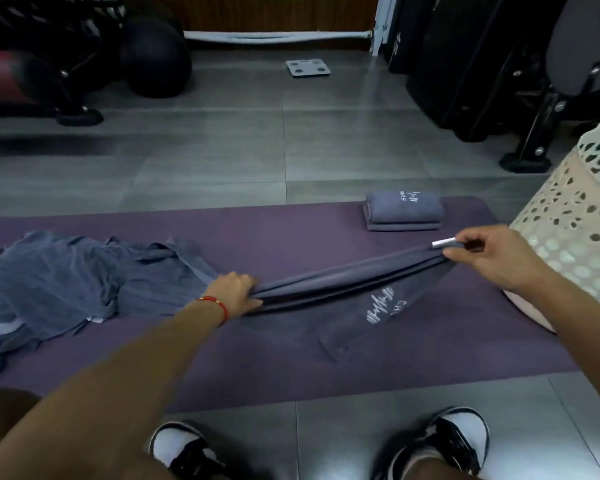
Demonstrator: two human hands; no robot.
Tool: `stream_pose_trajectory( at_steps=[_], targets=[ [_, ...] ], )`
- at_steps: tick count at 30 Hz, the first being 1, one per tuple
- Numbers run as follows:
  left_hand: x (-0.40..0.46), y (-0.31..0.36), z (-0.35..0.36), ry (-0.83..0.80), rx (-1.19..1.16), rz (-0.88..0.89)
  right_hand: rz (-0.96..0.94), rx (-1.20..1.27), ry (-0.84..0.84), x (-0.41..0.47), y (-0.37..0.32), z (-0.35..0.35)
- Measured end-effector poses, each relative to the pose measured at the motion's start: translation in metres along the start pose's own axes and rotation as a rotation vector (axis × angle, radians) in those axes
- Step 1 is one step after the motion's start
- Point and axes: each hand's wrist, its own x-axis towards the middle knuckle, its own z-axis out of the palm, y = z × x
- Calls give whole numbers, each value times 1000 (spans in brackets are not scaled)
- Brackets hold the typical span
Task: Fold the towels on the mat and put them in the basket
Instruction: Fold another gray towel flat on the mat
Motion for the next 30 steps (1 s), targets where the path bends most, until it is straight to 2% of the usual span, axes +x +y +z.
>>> stream_pose_trajectory(
  at_steps=[4, 8, 13, 16, 18, 19, 21, 24, 27, 30],
  targets=[
    [-6, -41, -9, -81, 241, -17, 93, -130, 89, -10, 24, -40],
    [-20, -63, -23, -186, 325, -31, 214, -240, 133, -15, 48, -77],
    [-47, -79, -36, -243, 410, -118, 266, -203, 189, 10, 162, -123],
    [-58, -96, -48, -221, 315, -158, 360, -185, 191, -1, 163, -139],
    [-60, -104, -58, -207, 190, -135, 408, -197, 184, -12, 135, -139],
    [-62, -108, -64, -211, 133, -109, 437, -247, 151, -8, 150, -139],
    [-65, -115, -75, -244, 0, -72, 467, -264, 59, -2, 169, -143],
    [-68, -131, -86, -342, -170, -93, 507, -351, 42, -2, 152, -132],
    [-59, -143, -91, -433, -153, -163, 490, -509, 34, 18, 132, -108],
    [-30, -148, -79, -333, 8, -209, 531, -601, 19, 50, 137, -80]
  ],
)
